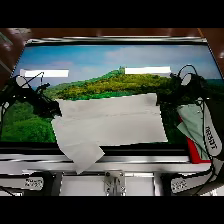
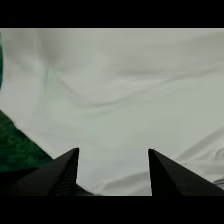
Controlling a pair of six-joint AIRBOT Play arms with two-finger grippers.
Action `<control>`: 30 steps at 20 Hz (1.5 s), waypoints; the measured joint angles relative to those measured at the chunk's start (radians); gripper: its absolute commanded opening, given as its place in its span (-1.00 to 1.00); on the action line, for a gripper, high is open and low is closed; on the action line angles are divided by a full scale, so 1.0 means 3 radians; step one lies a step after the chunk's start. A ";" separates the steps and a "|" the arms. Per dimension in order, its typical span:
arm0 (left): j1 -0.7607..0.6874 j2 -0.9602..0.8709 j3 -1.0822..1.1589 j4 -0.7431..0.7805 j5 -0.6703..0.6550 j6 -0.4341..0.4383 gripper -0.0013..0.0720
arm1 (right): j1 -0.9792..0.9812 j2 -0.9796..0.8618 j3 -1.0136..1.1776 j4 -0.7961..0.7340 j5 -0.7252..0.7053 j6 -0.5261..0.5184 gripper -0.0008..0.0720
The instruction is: Fold the shirts.
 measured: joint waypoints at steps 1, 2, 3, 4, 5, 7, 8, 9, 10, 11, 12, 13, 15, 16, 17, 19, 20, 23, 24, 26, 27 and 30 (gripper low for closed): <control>0.0046 0.0070 -0.0053 0.0001 -0.0099 0.0001 0.49 | -0.0060 0.0066 0.0009 -0.0131 0.0188 -0.0022 0.67; 0.0095 0.0186 -0.0158 -0.0004 -0.0168 0.0003 0.49 | -0.0149 0.0136 0.0015 -0.0235 0.0374 -0.0066 0.67; 0.0146 0.0334 -0.0334 -0.0024 -0.0189 0.0009 0.50 | -0.0256 0.0206 0.0008 -0.0294 0.0497 -0.0100 0.67; 0.0193 0.0501 -0.0558 -0.0050 -0.0192 0.0017 0.50 | -0.0393 0.0280 -0.0022 -0.0312 0.0622 -0.0131 0.67; 0.0247 0.0706 -0.0849 -0.0122 -0.0170 0.0042 0.50 | -0.0525 0.0346 -0.0061 -0.0282 0.0712 -0.0154 0.67; 0.0364 0.1080 -0.1441 -0.0298 -0.0036 0.0079 0.50 | -0.0788 0.0440 -0.0150 -0.0142 0.0818 -0.0210 0.67; 0.0432 0.1256 -0.1734 -0.0422 0.0047 0.0093 0.50 | -0.0886 0.0469 -0.0189 -0.0064 0.0868 -0.0237 0.67; 0.0482 0.1387 -0.1968 -0.0532 0.0118 0.0116 0.50 | -0.0973 0.0491 -0.0226 -0.0003 0.0902 -0.0257 0.67; 0.0518 0.1494 -0.2181 -0.0650 0.0178 0.0140 0.50 | -0.1036 0.0506 -0.0252 0.0039 0.0917 -0.0268 0.67; 0.0548 0.1567 -0.2355 -0.0722 0.0230 0.0155 0.50 | -0.1082 0.0519 -0.0272 0.0071 0.0936 -0.0285 0.67; 0.0568 0.1615 -0.2488 -0.0745 0.0267 0.0165 0.50 | -0.1108 0.0526 -0.0289 0.0114 0.0936 -0.0294 0.67; 0.0584 0.1648 -0.2595 -0.0768 0.0299 0.0170 0.50 | -0.1128 0.0532 -0.0299 0.0140 0.0927 -0.0301 0.67; 0.0600 0.1673 -0.2735 -0.0788 0.0374 0.0186 0.50 | -0.1164 0.0539 -0.0312 0.0175 0.0884 -0.0323 0.67; 0.0608 0.1667 -0.2781 -0.0788 0.0421 0.0189 0.50 | -0.1172 0.0540 -0.0315 0.0189 0.0870 -0.0336 0.67; 0.0608 0.1652 -0.2809 -0.0792 0.0453 0.0191 0.50 | -0.1175 0.0544 -0.0318 0.0206 0.0849 -0.0346 0.67; 0.0614 0.1584 -0.2850 -0.0813 0.0540 0.0196 0.50 | -0.1184 0.0546 -0.0322 0.0221 0.0823 -0.0356 0.67; 0.0601 0.1537 -0.2861 -0.0815 0.0566 0.0207 0.50 | -0.1188 0.0546 -0.0324 0.0223 0.0811 -0.0360 0.67; 0.0502 0.1358 -0.2889 -0.0841 0.0627 0.0256 0.50 | -0.1190 0.0546 -0.0324 0.0237 0.0801 -0.0367 0.67; 0.0453 0.1302 -0.2893 -0.0842 0.0659 0.0264 0.50 | -0.1190 0.0546 -0.0324 0.0239 0.0800 -0.0367 0.67; 0.0347 0.1202 -0.2898 -0.0865 0.0741 0.0272 0.35 | -0.1191 0.0546 -0.0324 0.0239 0.0799 -0.0359 0.67; 0.0294 0.1161 -0.2902 -0.0889 0.0781 0.0276 0.21 | -0.1191 0.0546 -0.0324 0.0239 0.0797 -0.0355 0.67; 0.0177 0.1096 -0.2904 -0.1024 0.1008 0.0280 -0.48 | -0.1191 0.0546 -0.0326 0.0242 0.0799 -0.0346 0.67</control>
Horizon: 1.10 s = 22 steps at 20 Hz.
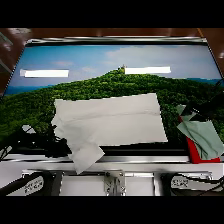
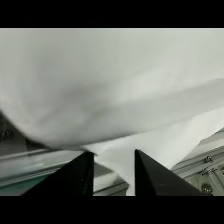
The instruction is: Fold the shirts.
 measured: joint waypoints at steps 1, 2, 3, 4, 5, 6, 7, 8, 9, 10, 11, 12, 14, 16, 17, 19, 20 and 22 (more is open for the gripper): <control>-0.0032 -0.0013 0.0000 -0.0056 0.0086 -0.0001 -0.76 | 0.0000 0.0001 -0.0010 0.0000 0.0000 0.0005 0.67; -0.0048 -0.0020 0.0000 -0.0092 0.0134 0.0001 -0.82 | 0.0000 0.0001 -0.0039 0.0003 0.0008 0.0011 0.67; -0.0065 -0.0025 0.0000 -0.0128 0.0145 0.0027 -0.83 | 0.0000 0.0001 -0.0089 0.0005 0.0037 0.0009 0.67; -0.0076 -0.0028 0.0000 -0.0151 0.0142 0.0078 -0.82 | 0.0000 0.0001 -0.0173 0.0009 0.0071 -0.0001 0.67; -0.0083 -0.0031 0.0000 -0.0164 0.0104 0.0122 -0.83 | 0.0000 0.0001 -0.0276 0.0045 0.0086 -0.0014 0.67; -0.0089 -0.0017 0.0000 -0.0170 0.0046 0.0175 -0.83 | -0.0001 0.0001 -0.0416 0.0117 0.0099 -0.0050 0.67; -0.0090 0.0008 0.0000 -0.0198 -0.0013 0.0215 -0.83 | -0.0003 0.0001 -0.0572 0.0235 0.0098 -0.0102 0.67; -0.0095 0.0050 0.0000 -0.0200 -0.0074 0.0247 -0.83 | -0.0001 0.0001 -0.0717 0.0341 0.0098 -0.0155 0.67; -0.0094 0.0098 0.0000 -0.0207 -0.0108 0.0266 -0.83 | 0.0001 -0.0006 -0.0861 0.0430 0.0088 -0.0202 0.67; -0.0090 0.0154 0.0000 -0.0215 -0.0150 0.0275 -0.83 | 0.0000 -0.0015 -0.0973 0.0467 0.0081 -0.0242 0.67; -0.0084 0.0210 0.0000 -0.0216 -0.0183 0.0280 -0.83 | 0.0000 -0.0028 -0.1073 0.0488 0.0062 -0.0272 0.67; -0.0071 0.0268 0.0001 -0.0219 -0.0212 0.0282 -0.83 | 0.0000 -0.0037 -0.1143 0.0492 0.0056 -0.0296 0.67; -0.0045 0.0401 0.0017 -0.0233 -0.0258 0.0272 -0.83 | 0.0001 -0.0053 -0.1239 0.0523 0.0011 -0.0324 0.67; -0.0027 0.0516 0.0052 -0.0258 -0.0280 0.0252 -0.83 | 0.0043 -0.0061 -0.1288 0.0525 -0.0051 -0.0333 0.67; -0.0020 0.0565 0.0076 -0.0284 -0.0291 0.0243 -0.83 | 0.0099 -0.0069 -0.1305 0.0511 -0.0099 -0.0334 0.67; -0.0014 0.0635 0.0134 -0.0318 -0.0300 0.0228 -0.83 | 0.0248 -0.0099 -0.1324 0.0458 -0.0206 -0.0323 0.67; -0.0013 0.0659 0.0169 -0.0345 -0.0305 0.0221 -0.83 | 0.0347 -0.0123 -0.1330 0.0431 -0.0262 -0.0301 0.67; -0.0008 0.0687 0.0245 -0.0375 -0.0313 0.0206 -0.83 | 0.0534 -0.0168 -0.1336 0.0367 -0.0334 -0.0248 -0.24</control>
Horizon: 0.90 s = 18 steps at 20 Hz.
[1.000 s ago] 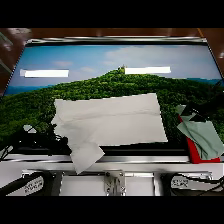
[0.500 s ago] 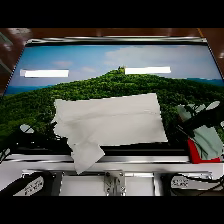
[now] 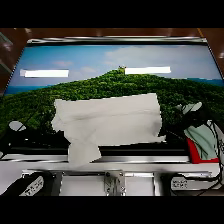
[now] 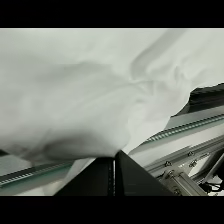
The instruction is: Fold the shirts.
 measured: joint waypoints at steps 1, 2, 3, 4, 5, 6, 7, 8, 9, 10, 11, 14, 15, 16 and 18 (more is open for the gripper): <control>0.0000 0.0013 0.0051 -0.0017 -0.0001 -0.0009 -0.83 | 0.0095 -0.0022 0.0000 -0.0036 -0.0060 0.0031 -0.58; 0.0000 0.0024 0.0106 -0.0024 -0.0005 -0.0011 -0.83 | 0.0179 -0.0033 0.0013 -0.0036 -0.0104 0.0050 -0.68; 0.0000 0.0033 0.0173 -0.0028 -0.0006 -0.0023 -0.83 | 0.0262 -0.0041 0.0039 -0.0033 -0.0108 0.0062 -0.74; 0.0000 0.0042 0.0261 -0.0033 -0.0009 -0.0023 -0.83 | 0.0323 -0.0046 0.0085 -0.0022 -0.0109 0.0071 -0.82; 0.0000 0.0047 0.0352 -0.0039 -0.0008 -0.0023 -0.83 | 0.0362 -0.0038 0.0145 -0.0003 -0.0111 0.0074 -0.82; 0.0000 0.0051 0.0467 -0.0039 -0.0010 -0.0023 -0.83 | 0.0397 -0.0018 0.0220 0.0047 -0.0120 0.0071 -0.82; 0.0000 0.0053 0.0594 -0.0041 -0.0011 -0.0023 -0.83 | 0.0431 0.0011 0.0319 0.0134 -0.0132 0.0058 -0.82; 0.0005 0.0048 0.0720 -0.0037 -0.0011 -0.0037 -0.83 | 0.0455 0.0047 0.0443 0.0212 -0.0160 0.0046 -0.82; 0.0027 0.0032 0.0852 -0.0019 -0.0009 -0.0076 -0.83 | 0.0476 0.0066 0.0571 0.0254 -0.0202 0.0050 -0.82; 0.0067 -0.0009 0.0993 0.0027 0.0000 -0.0125 -0.83 | 0.0512 0.0075 0.0726 0.0239 -0.0254 0.0080 -0.82; 0.0123 -0.0074 0.1133 0.0060 0.0009 -0.0155 -0.83 | 0.0557 0.0069 0.0874 0.0174 -0.0303 0.0116 -0.82; 0.0276 -0.0401 0.1493 0.0103 0.0034 -0.0212 -0.83 | 0.0712 -0.0052 0.1319 -0.0134 -0.0436 0.0256 -0.82; 0.0308 -0.0558 0.1609 0.0097 0.0039 -0.0225 -0.83 | 0.0757 -0.0116 0.1438 -0.0216 -0.0502 0.0306 -0.82; 0.0324 -0.0711 0.1705 0.0069 0.0046 -0.0234 -0.83 | 0.0796 -0.0197 0.1560 -0.0275 -0.0589 0.0366 -0.82; 0.0334 -0.1025 0.1877 -0.0048 0.0085 -0.0234 -0.83 | 0.0847 -0.0367 0.1764 -0.0314 -0.0755 0.0495 -0.82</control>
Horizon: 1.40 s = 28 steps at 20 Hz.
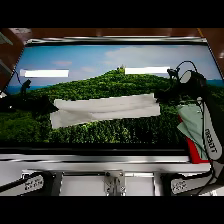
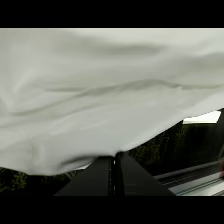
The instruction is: Fold the shirts.
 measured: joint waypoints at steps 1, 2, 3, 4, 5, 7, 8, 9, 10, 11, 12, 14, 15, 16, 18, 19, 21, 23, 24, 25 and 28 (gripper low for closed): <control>0.0001 -0.0149 0.0074 -0.0058 0.0041 0.0001 -0.83 | 0.0011 -0.0078 0.0078 -0.0009 -0.0086 0.0055 -0.82; 0.0004 -0.0276 0.0128 -0.0093 0.0099 0.0003 -0.83 | 0.0019 -0.0154 0.0141 -0.0015 -0.0174 0.0116 -0.82; 0.0005 -0.0399 0.0173 -0.0118 0.0177 0.0003 -0.82 | 0.0027 -0.0215 0.0184 -0.0003 -0.0262 0.0159 -0.82; 0.0006 -0.0510 0.0206 -0.0150 0.0245 0.0003 -0.75 | 0.0037 -0.0278 0.0216 0.0023 -0.0336 0.0193 -0.70; 0.0006 -0.0603 0.0226 -0.0164 0.0298 0.0003 -0.29 | 0.0041 -0.0331 0.0238 0.0061 -0.0393 0.0215 0.07; 0.0008 -0.0746 0.0256 -0.0195 0.0347 0.0001 0.51 | 0.0037 -0.0395 0.0268 0.0148 -0.0476 0.0192 0.88; 0.0015 -0.0790 0.0263 -0.0197 0.0326 0.0014 0.51 | 0.0029 -0.0404 0.0280 0.0189 -0.0495 0.0135 0.88; 0.0031 -0.0823 0.0271 -0.0197 0.0247 0.0055 0.50 | 0.0006 -0.0401 0.0289 0.0237 -0.0500 0.0093 0.88; 0.0057 -0.0844 0.0275 -0.0195 0.0151 0.0094 0.50 | -0.0043 -0.0390 0.0295 0.0244 -0.0488 0.0052 0.88; 0.0085 -0.0858 0.0277 -0.0189 0.0039 0.0116 0.50 | -0.0116 -0.0383 0.0300 0.0237 -0.0477 0.0034 0.88; 0.0107 -0.0860 0.0281 -0.0188 -0.0071 0.0128 0.49 | -0.0198 -0.0388 0.0301 0.0244 -0.0436 0.0028 0.89; 0.0109 -0.0820 0.0284 -0.0201 -0.0247 0.0153 0.49 | -0.0357 -0.0445 0.0304 0.0376 -0.0299 0.0027 0.88; 0.0093 -0.0787 0.0284 -0.0220 -0.0282 0.0160 0.49 | -0.0426 -0.0500 0.0304 0.0484 -0.0211 0.0019 0.88; 0.0061 -0.0746 0.0284 -0.0223 -0.0299 0.0165 0.49 | -0.0473 -0.0557 0.0304 0.0591 -0.0156 0.0003 0.88; -0.0020 -0.0656 0.0284 -0.0244 -0.0303 0.0174 0.49 | -0.0515 -0.0690 0.0304 0.0828 -0.0053 -0.0053 0.88; -0.0074 -0.0605 0.0284 -0.0254 -0.0287 0.0174 0.49 | -0.0514 -0.0755 0.0304 0.0936 -0.0003 -0.0079 0.88; -0.0188 -0.0509 0.0285 -0.0329 -0.0203 0.0174 0.49 | -0.0469 -0.0855 0.0312 0.1100 0.0045 -0.0103 0.39; -0.0323 -0.0434 0.0285 -0.0459 -0.0053 0.0174 0.49 | -0.0388 -0.0936 0.0305 0.1166 0.0078 -0.0116 -0.79; -0.0397 -0.0412 0.0285 -0.0529 0.0055 0.0174 0.39 | -0.0355 -0.0949 0.0305 0.1184 0.0093 -0.0132 -0.82; -0.0486 -0.0394 0.0285 -0.0607 0.0179 0.0173 -0.31 | -0.0333 -0.0946 0.0310 0.1241 0.0090 -0.0177 -0.82; -0.0838 -0.0374 0.0285 -0.0779 0.0684 0.0161 -0.82 | -0.0301 -0.0754 0.0312 0.1521 0.0150 -0.0346 -0.82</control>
